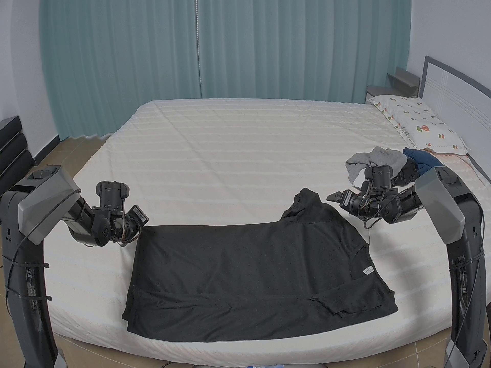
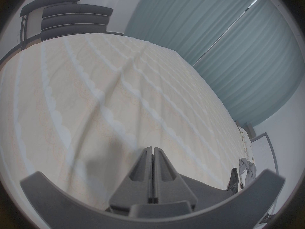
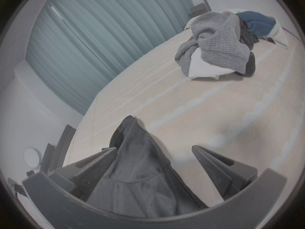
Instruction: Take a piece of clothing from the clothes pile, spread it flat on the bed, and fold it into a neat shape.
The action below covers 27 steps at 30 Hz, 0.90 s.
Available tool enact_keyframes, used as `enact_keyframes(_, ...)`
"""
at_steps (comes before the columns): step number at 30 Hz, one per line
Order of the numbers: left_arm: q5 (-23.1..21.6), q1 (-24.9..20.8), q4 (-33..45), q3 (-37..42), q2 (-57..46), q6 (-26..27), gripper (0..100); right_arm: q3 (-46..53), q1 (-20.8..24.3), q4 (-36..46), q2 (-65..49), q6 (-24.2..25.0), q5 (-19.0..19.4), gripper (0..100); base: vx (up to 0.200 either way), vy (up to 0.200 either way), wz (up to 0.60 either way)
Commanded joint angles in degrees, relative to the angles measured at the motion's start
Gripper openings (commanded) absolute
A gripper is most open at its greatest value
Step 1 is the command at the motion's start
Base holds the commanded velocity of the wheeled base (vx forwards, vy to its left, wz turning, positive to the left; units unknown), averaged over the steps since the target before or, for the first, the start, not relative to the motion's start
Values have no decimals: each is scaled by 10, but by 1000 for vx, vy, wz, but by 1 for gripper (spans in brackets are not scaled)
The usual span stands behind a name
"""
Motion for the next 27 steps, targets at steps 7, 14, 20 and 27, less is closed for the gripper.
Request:
enact_keyframes(7, 0, 0, -1, 6, -6, 0, 0, -35, 0, 4, 42, 2, 16, 100, 0, 0, 0)
enact_keyframes(14, 0, 0, -1, 6, -5, 1, 0, -44, 6, 1, 50, 3, 16, 0, 0, 0, 0)
enact_keyframes(20, 0, 0, 0, 4, -5, 3, 0, -42, 3, 2, 43, 5, 16, 0, 0, 0, 0)
enact_keyframes(27, 0, 4, 1, 2, -6, 4, 0, -19, -4, 2, 14, 16, 16, 0, 0, 0, 0)
